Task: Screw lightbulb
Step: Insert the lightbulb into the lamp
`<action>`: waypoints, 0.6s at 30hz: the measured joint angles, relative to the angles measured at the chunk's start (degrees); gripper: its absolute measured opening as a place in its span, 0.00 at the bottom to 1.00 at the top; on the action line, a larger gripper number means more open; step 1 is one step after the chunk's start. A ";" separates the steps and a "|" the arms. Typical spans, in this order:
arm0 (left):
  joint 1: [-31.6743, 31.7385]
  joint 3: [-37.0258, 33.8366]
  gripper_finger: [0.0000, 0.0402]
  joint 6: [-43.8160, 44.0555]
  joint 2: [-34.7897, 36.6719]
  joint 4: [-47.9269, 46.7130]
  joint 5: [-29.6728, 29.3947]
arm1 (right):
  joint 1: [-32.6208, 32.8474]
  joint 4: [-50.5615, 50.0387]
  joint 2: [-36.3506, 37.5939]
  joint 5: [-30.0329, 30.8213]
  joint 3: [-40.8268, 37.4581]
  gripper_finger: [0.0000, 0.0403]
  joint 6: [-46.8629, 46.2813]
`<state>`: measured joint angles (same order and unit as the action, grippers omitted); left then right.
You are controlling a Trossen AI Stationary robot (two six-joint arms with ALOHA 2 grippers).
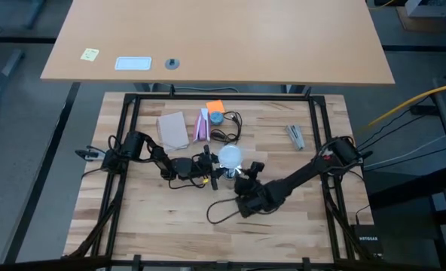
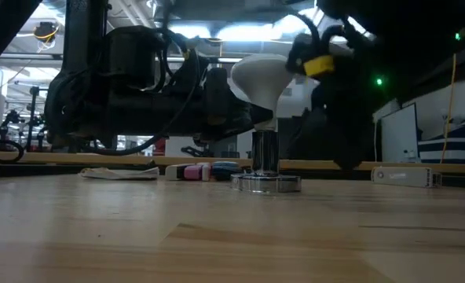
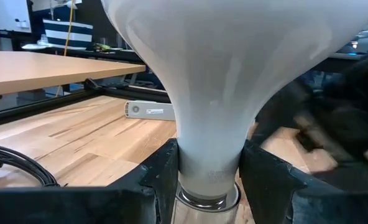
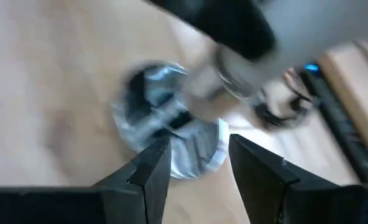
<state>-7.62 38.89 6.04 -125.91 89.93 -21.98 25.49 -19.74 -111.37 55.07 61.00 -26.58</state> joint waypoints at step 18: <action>-0.04 0.00 0.36 -0.11 -0.04 0.01 0.23 | -1.19 8.70 -6.64 -4.93 0.34 0.41 -4.05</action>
<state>-7.66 38.89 5.93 -125.95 89.94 -21.75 24.30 -11.03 -118.02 50.14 61.34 -30.63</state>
